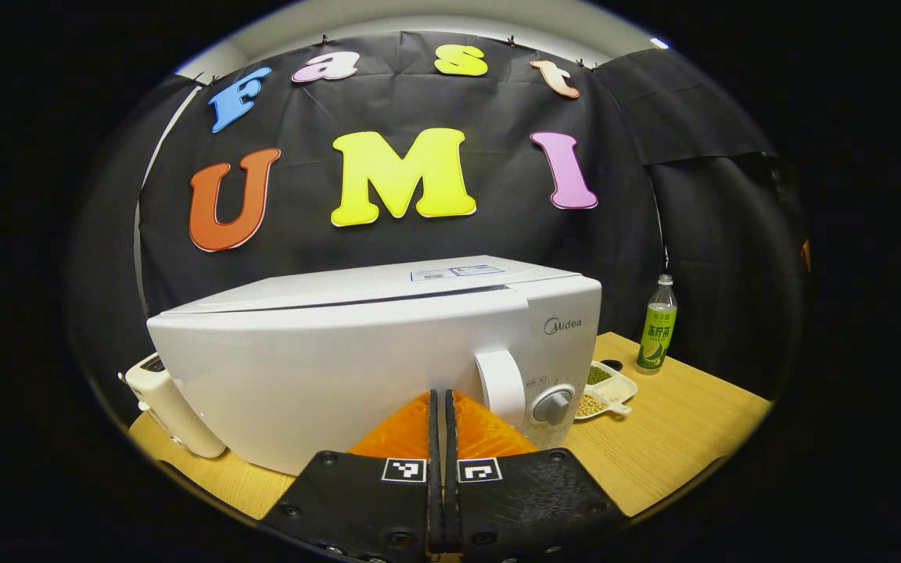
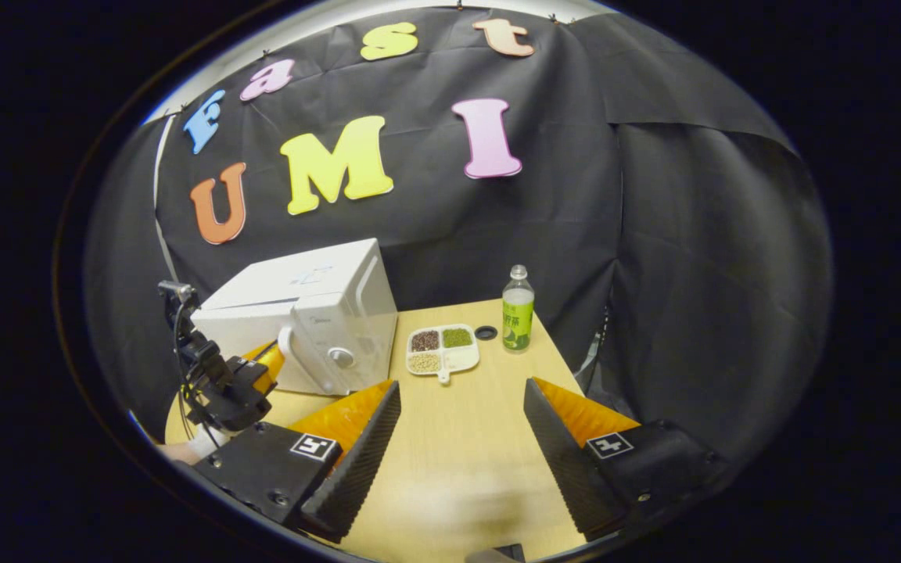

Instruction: Open the microwave oven with the left hand, put the food in, and close the microwave oven.

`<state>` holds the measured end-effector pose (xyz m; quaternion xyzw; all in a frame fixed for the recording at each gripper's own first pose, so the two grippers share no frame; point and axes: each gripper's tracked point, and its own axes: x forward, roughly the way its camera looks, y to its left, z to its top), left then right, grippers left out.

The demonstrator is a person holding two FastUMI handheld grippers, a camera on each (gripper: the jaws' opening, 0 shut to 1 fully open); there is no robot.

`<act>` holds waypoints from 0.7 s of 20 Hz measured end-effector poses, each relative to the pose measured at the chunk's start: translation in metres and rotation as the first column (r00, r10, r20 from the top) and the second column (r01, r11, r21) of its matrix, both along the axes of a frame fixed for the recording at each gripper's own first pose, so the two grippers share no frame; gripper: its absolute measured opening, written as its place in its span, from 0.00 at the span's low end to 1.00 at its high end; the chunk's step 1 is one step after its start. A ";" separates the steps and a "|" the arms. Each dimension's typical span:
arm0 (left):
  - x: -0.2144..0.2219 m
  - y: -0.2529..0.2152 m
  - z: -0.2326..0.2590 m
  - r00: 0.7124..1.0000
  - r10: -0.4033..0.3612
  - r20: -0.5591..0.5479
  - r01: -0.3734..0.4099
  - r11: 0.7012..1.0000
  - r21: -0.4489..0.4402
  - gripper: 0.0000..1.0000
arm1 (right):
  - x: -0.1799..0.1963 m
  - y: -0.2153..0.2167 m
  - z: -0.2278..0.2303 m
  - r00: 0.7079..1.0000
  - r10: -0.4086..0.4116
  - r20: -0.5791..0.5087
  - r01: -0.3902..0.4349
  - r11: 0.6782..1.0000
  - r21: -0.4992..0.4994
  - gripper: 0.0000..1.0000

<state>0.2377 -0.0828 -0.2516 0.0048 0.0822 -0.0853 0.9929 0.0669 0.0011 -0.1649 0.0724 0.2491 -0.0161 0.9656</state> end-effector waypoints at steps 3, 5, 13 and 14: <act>0.001 -0.002 0.000 1.000 0.002 0.000 -0.002 1.000 -0.007 0.01 | 0.002 -0.002 -0.004 1.000 0.002 -0.010 -0.002 1.000 0.004 0.92; 0.002 -0.002 -0.001 1.000 0.004 0.003 -0.004 1.000 0.001 0.01 | 0.003 -0.003 -0.006 1.000 0.002 -0.012 -0.002 1.000 0.007 0.92; 0.009 -0.005 0.002 1.000 0.017 -0.008 -0.018 1.000 -0.008 0.01 | 0.008 0.006 -0.008 0.999 0.028 -0.022 -0.028 0.999 0.022 1.00; 0.009 -0.004 0.003 1.000 0.017 -0.007 -0.017 1.000 0.005 0.01 | 0.009 0.006 -0.007 0.999 0.030 -0.017 -0.029 0.999 0.018 0.92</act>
